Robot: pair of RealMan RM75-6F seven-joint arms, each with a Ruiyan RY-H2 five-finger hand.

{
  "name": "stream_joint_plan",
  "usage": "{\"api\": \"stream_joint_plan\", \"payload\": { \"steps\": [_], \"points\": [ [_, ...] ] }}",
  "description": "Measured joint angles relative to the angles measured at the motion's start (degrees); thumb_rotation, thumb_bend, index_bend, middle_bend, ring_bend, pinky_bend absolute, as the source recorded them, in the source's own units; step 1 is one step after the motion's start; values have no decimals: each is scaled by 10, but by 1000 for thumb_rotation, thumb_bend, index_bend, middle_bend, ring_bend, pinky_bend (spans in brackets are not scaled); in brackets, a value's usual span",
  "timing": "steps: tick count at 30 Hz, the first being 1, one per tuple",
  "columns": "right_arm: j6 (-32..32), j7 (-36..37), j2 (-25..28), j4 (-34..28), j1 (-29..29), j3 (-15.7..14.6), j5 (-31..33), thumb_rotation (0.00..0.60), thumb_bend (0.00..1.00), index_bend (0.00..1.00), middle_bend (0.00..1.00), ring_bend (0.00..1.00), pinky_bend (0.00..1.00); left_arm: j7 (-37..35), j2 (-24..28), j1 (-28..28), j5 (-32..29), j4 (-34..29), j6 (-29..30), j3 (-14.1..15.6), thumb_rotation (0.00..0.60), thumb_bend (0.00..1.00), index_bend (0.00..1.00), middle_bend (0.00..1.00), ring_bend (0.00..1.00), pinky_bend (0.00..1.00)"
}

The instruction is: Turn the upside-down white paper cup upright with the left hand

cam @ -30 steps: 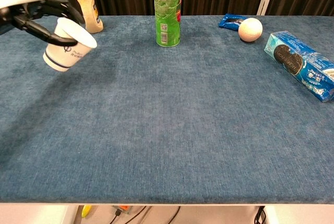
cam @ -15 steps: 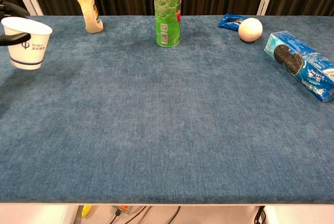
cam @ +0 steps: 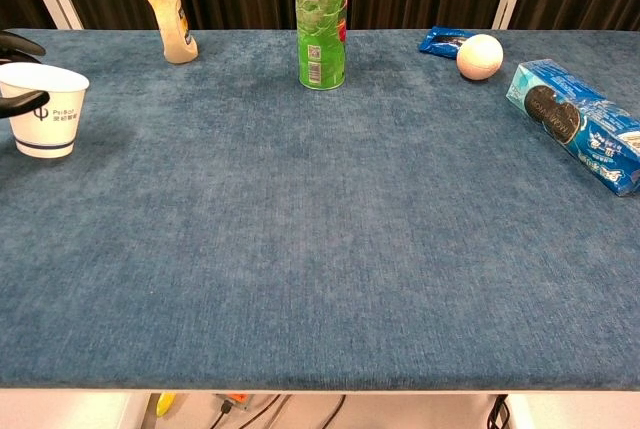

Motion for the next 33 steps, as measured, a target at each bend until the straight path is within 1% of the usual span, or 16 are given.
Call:
{"api": "stream_joint_plan", "payload": {
  "steps": [3,6,9,16,21,24,27,29,31,33],
  "points": [
    [0,0,0,1,0,-1,0,600,187,0,0,0,0,-6,-2,1,1,4,-1,0,600,221,275,305,8,0],
    [-1,0,-1,1,0,-2,-2,600,188,0,0,0,0,-13,-2,3,-1,3,-3,-1,600,221,250,292,6,0],
    [0,0,-1,1,0,-2,-2,600,187,0,0,0,0,-17,-1,5,2,4,-1,1,600,221,208,253,0,0],
    [1,0,-1,1,0,-2,-2,600,188,0,0,0,0,-24,3,9,7,5,10,2,600,212,174,181,0,0],
    [4,-1,0,-1,-1,-1,-3,600,187,0,0,0,0,-24,11,12,9,-1,25,0,600,208,160,158,0,0],
    [10,0,3,-3,-2,-1,-5,600,186,0,0,0,0,-15,25,15,15,-14,45,0,600,193,136,133,0,0],
    [14,-1,7,-4,-4,-1,-9,600,186,0,0,0,0,19,52,19,25,-38,64,4,600,141,148,130,0,0],
    [15,-6,9,-4,-4,-2,-10,600,185,0,0,0,0,62,81,24,32,-66,74,9,600,120,159,143,1,0],
    [17,-13,9,-4,-5,-2,-10,600,184,0,0,0,0,110,117,29,39,-102,76,17,600,119,109,151,2,0],
    [17,-21,8,-4,-5,-3,-10,600,180,0,0,0,0,182,167,36,43,-156,72,28,600,122,57,116,1,0]
  ]
}}
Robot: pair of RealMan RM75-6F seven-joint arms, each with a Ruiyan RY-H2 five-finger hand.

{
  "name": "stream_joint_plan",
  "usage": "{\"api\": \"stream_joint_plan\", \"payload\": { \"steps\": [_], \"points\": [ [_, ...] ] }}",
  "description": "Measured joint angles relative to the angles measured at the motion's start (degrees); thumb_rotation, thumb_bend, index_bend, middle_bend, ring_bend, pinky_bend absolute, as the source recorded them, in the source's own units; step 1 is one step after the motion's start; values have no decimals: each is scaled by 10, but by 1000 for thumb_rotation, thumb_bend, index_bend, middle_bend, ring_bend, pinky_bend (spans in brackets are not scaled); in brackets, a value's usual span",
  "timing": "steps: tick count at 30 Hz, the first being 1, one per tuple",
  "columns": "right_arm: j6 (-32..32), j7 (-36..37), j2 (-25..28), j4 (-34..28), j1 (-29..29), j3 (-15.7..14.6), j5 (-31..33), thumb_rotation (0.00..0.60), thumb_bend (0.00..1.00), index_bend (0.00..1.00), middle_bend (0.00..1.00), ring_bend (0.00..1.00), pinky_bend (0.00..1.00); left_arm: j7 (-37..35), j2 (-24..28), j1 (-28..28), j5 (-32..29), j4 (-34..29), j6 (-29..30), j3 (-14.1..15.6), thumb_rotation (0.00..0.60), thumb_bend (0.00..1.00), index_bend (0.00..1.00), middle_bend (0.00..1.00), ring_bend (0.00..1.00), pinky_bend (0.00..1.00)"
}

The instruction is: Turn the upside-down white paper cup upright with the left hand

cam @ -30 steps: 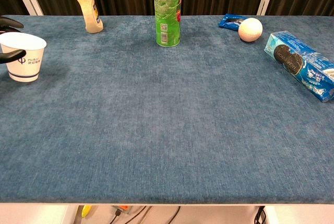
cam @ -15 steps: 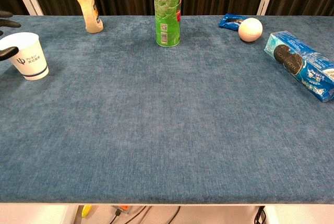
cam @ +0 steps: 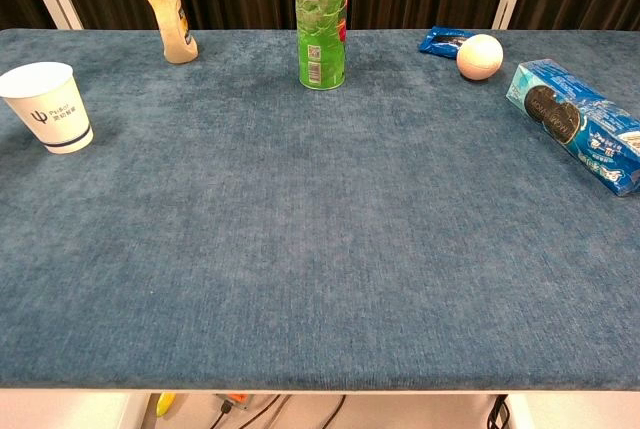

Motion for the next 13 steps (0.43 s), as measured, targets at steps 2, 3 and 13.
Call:
{"api": "stream_joint_plan", "payload": {
  "steps": [2,3,13],
  "points": [
    [1,-9,-2,3,0,-1,-1,600,177,0,0,0,0,87,49,9,-1,-61,-6,10,600,122,56,53,0,0],
    [2,-16,-4,6,0,-1,-2,600,176,0,0,0,0,128,70,13,-3,-88,-8,14,600,122,56,27,0,0],
    [13,-62,-28,22,-1,0,0,600,176,0,0,0,0,507,244,82,-20,-340,-22,73,600,122,44,0,0,0]
  ]
}}
